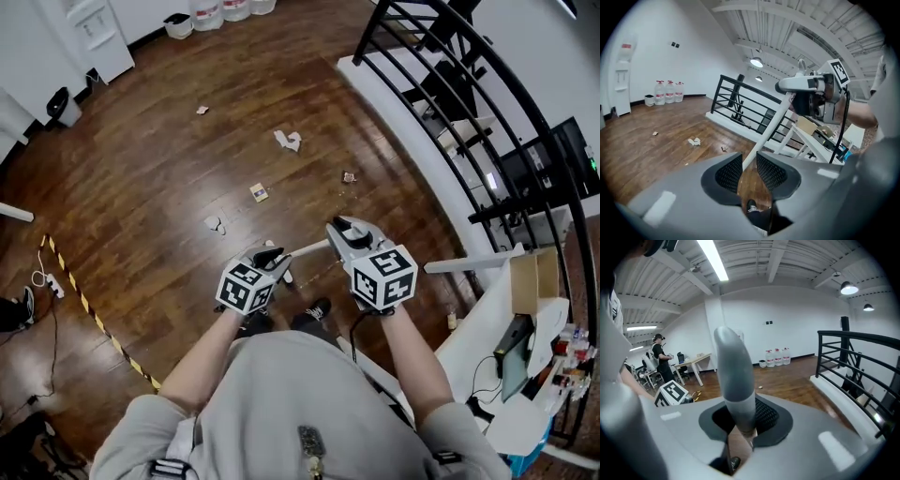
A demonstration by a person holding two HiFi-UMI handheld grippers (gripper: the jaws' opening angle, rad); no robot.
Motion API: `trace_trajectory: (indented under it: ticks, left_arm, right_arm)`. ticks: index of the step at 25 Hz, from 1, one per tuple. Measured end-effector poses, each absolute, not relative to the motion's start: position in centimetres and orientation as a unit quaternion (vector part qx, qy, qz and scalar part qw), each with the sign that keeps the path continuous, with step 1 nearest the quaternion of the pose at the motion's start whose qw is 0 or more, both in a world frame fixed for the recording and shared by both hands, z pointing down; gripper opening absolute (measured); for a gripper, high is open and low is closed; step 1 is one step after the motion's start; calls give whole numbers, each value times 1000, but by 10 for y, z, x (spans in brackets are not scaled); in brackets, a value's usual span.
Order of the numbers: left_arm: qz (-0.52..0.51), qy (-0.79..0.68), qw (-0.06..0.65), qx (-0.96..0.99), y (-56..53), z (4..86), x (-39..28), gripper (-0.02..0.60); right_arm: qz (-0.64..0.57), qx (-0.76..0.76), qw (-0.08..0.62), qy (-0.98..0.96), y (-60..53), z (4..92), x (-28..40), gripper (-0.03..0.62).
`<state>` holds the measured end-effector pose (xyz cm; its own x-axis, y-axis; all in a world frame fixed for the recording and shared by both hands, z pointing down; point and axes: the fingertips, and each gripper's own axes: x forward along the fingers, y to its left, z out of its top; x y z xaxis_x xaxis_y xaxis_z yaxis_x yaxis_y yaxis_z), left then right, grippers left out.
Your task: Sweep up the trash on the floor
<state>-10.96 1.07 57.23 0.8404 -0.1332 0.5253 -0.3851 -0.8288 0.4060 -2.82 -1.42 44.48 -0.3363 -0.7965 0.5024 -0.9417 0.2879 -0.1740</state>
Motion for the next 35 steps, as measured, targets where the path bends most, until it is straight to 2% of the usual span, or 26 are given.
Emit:
trace_trajectory:
  ticks: [6,15,18,19,20,35]
  left_arm:
    - [247,-201,252,914,-26,585,-178,169]
    - [242,-277,247,897,-87,593,-254,210]
    - [250,-288,237,894,-100,597,-259,206]
    - [255,-292,229,893,-103,598,-259,156]
    - [258,-301,225,890,-106,601,-260,134]
    - [333,-357,252,836,-203,680,-281,147]
  right_arm:
    - [203,478,162,-839,-65,424,-132,62]
    - [167,371,150,-901,-104,372,-255,63]
    - [170,342,147,-912,-115,372,-264,62]
    - [172,334,145,-915,-120,375,-265,63]
    - [173,325,143,-919,-125,378,-266,63]
    - [243,259,145,-924,-228,473,-236,64]
